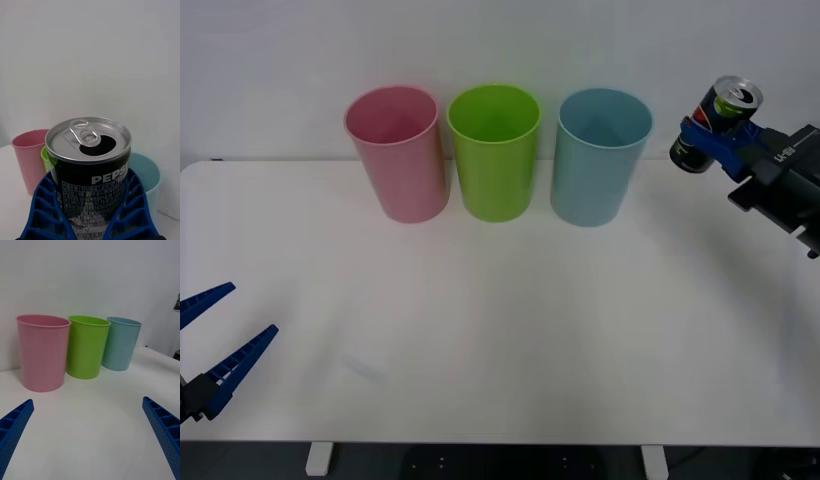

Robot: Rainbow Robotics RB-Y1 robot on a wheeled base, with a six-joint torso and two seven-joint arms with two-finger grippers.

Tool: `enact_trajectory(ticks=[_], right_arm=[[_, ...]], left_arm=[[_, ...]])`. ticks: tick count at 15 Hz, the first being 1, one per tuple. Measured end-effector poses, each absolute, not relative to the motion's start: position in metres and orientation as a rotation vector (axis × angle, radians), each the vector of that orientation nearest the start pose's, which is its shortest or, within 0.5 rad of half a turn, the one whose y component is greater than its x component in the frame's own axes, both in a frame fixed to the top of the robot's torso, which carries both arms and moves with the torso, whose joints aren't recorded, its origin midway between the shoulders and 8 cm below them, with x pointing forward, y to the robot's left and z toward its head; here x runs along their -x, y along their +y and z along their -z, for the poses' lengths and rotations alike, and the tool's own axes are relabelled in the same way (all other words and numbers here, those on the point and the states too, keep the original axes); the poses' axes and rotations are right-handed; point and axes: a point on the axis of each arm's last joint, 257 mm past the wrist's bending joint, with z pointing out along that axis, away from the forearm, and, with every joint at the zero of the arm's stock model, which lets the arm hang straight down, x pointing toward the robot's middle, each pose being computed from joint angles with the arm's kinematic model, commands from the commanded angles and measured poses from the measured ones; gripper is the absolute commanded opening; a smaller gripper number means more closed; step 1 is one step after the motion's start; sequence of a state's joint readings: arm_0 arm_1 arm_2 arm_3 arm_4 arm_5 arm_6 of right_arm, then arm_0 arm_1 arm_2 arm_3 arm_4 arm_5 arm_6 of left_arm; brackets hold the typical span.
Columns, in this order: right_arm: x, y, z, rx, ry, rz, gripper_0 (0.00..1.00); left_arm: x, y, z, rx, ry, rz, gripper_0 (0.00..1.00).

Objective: Grasp the object on the table and drop it into the matching bin: aluminum can to the light blue bin, PET bottle to the pink bin.

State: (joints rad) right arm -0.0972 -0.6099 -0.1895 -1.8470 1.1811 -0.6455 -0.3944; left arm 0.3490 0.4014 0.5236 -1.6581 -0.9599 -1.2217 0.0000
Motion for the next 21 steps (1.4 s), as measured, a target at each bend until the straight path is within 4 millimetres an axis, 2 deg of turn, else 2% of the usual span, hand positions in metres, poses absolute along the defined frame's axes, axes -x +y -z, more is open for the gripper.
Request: enact_trajectory(ticks=[5, 8, 16, 18, 21], right_arm=[[-0.549, -0.239, -0.001, 0.548, 1.352, -0.524, 0.0], [-0.582, -0.234, -0.007, 0.57, 1.387, -0.542, 0.0], [-0.658, -0.182, 0.0, 0.57, 1.478, -0.553, 0.0], [-0.672, -0.172, 0.004, 0.555, 1.504, -0.557, 0.0], [-0.681, -0.167, 0.005, 0.538, 1.514, -0.558, 0.04]], left_arm=[[-0.342, 0.33, 0.169, -0.465, 1.441, 0.567, 1.0], [-0.342, 0.33, 0.169, -0.465, 1.441, 0.567, 1.0], [-0.342, 0.33, 0.169, -0.465, 1.441, 0.567, 1.0], [-0.342, 0.33, 0.169, -0.465, 1.441, 0.567, 1.0], [-0.342, 0.33, 0.169, -0.465, 1.441, 0.567, 1.0]])
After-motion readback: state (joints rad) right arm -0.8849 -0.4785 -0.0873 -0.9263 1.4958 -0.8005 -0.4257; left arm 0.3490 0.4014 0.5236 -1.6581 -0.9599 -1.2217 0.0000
